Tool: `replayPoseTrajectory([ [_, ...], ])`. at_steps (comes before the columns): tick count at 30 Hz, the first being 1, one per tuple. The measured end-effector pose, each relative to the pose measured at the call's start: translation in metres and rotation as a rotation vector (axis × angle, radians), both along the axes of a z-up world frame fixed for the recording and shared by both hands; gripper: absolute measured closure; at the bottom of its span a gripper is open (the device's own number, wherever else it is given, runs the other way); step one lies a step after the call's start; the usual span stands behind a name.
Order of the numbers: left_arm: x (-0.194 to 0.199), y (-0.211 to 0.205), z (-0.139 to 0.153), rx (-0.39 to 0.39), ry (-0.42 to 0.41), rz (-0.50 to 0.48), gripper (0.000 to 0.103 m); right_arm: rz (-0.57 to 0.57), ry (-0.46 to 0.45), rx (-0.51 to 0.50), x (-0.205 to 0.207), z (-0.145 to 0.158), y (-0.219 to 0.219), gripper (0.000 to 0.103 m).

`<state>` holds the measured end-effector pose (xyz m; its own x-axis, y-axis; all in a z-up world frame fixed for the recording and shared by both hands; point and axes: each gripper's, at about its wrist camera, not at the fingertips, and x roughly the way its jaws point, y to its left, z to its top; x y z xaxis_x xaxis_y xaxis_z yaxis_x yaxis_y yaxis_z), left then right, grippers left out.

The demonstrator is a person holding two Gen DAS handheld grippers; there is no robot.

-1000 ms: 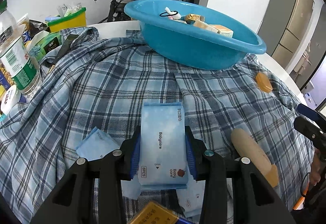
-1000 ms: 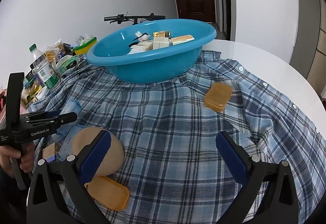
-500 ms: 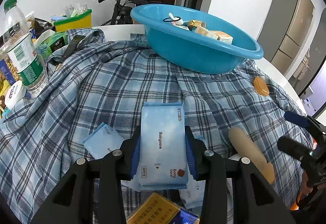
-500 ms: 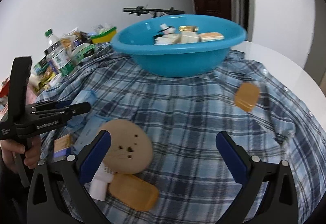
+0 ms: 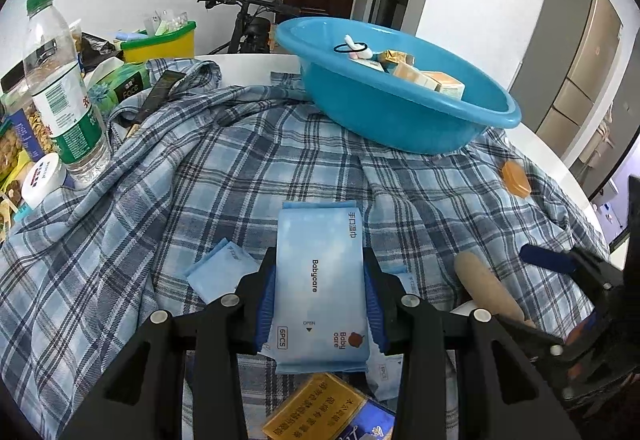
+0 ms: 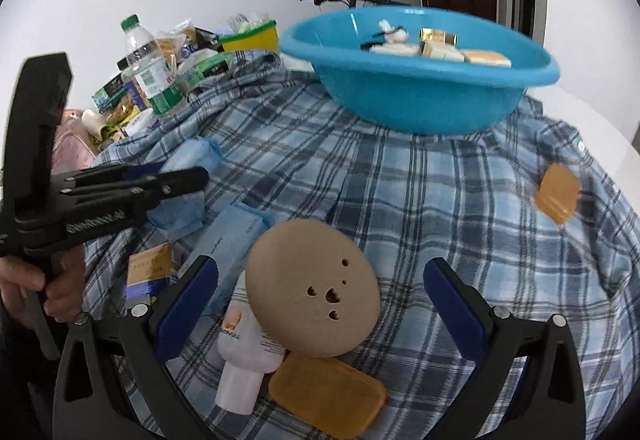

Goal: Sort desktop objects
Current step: 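Grasp the round tan perforated puff with the right tool while the left tool holds the wipes pack, then carry the wipes pack and round puff over the blue basin with both tools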

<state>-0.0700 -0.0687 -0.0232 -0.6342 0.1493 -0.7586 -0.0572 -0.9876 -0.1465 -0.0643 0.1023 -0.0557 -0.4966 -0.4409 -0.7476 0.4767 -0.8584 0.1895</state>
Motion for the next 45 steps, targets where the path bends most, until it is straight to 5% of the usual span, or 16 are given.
replayPoseTrajectory([
  [1,0.000,-0.001,0.001,0.001,0.002,0.002,0.062,0.003,-0.006,-0.003,-0.001,-0.002,-0.001,0.005],
  [2,0.000,-0.001,0.001,-0.001,0.004,0.004,0.062,0.004,-0.002,0.001,-0.001,-0.004,-0.001,0.021],
  [5,-0.001,-0.002,0.001,-0.001,0.000,0.007,0.062,0.040,-0.007,-0.025,0.000,-0.002,-0.001,0.046],
  [8,-0.001,-0.003,0.001,0.002,-0.001,0.009,0.062,0.060,0.012,-0.013,0.004,0.003,-0.002,0.059],
  [21,0.000,0.004,0.004,0.003,0.001,-0.008,0.062,-0.026,0.140,0.118,0.011,0.019,0.017,0.073],
  [23,-0.001,0.005,0.004,0.004,-0.001,-0.014,0.062,-0.035,0.074,0.087,0.003,0.012,0.027,0.084],
  [26,-0.001,0.008,0.002,0.007,-0.006,-0.020,0.062,-0.035,-0.021,0.022,-0.006,0.000,0.036,0.084],
  [45,0.000,0.012,0.003,-0.006,0.006,-0.013,0.062,-0.157,0.064,-0.006,-0.008,0.003,0.050,0.090],
])
